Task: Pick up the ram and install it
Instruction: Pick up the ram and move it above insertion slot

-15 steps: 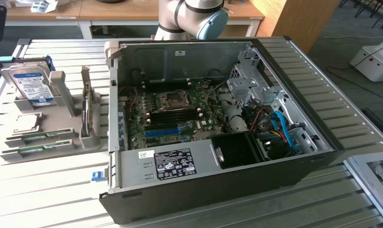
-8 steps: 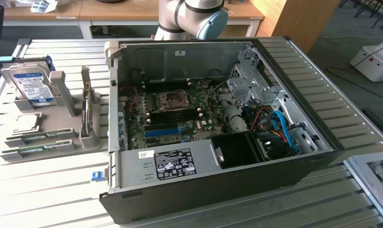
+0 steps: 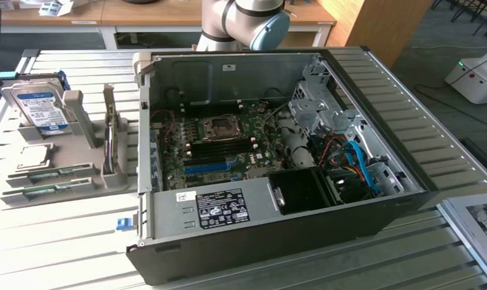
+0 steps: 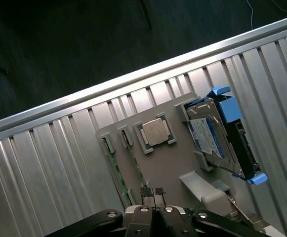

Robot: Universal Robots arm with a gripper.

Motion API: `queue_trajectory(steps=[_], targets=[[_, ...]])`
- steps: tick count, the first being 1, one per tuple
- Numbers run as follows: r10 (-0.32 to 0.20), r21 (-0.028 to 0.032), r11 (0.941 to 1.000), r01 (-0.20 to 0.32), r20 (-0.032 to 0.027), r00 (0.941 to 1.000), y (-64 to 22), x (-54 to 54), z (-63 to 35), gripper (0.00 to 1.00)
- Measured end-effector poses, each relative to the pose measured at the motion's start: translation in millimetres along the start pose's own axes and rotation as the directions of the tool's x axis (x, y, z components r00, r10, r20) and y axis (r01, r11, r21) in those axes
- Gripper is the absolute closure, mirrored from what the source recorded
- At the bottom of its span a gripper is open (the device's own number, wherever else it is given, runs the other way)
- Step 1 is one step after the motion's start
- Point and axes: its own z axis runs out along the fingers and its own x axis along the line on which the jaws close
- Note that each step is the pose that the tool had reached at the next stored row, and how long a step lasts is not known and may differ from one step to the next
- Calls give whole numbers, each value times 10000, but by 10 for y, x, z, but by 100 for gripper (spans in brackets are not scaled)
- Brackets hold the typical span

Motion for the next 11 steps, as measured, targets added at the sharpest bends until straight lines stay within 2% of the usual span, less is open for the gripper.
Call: queue_trajectory(steps=[5,11], targets=[[-667,-17,9978,667,-30,9978,0,0,1,90],[-1459,-38,9893,1458,-63,9893,0,0,3,90]])
